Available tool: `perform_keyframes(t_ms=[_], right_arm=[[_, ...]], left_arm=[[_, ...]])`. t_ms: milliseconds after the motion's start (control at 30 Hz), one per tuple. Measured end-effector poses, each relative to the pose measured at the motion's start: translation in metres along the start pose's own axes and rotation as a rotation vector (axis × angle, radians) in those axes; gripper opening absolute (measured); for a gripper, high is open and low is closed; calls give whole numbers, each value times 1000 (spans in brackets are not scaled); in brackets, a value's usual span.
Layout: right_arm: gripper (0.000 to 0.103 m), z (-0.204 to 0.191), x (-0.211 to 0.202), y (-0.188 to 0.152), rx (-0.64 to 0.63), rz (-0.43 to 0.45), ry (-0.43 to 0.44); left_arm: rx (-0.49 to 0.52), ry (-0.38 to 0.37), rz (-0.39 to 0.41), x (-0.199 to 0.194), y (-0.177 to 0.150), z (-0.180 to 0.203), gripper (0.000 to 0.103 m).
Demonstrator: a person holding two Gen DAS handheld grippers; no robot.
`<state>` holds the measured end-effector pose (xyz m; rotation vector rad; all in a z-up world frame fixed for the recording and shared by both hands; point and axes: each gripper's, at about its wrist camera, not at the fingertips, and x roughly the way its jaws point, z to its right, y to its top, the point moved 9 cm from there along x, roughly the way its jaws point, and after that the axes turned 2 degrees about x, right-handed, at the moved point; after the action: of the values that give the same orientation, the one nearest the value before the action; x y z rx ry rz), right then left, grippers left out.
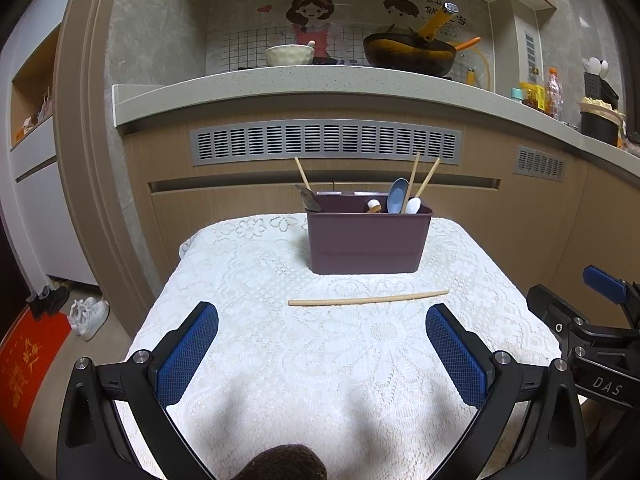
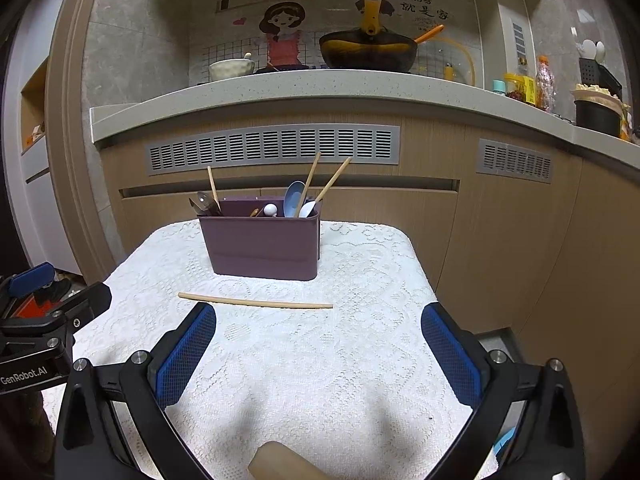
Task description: Organize utensils
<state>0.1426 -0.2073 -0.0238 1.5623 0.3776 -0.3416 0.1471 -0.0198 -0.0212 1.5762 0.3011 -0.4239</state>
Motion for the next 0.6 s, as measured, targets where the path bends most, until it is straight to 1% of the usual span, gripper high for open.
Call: perform_keyframes(t_ms=[600], right_arm=[[102,-1,0,0,-1,-2,0]], left_arm=[[-5,-2,-8,-1,-3,4,103]])
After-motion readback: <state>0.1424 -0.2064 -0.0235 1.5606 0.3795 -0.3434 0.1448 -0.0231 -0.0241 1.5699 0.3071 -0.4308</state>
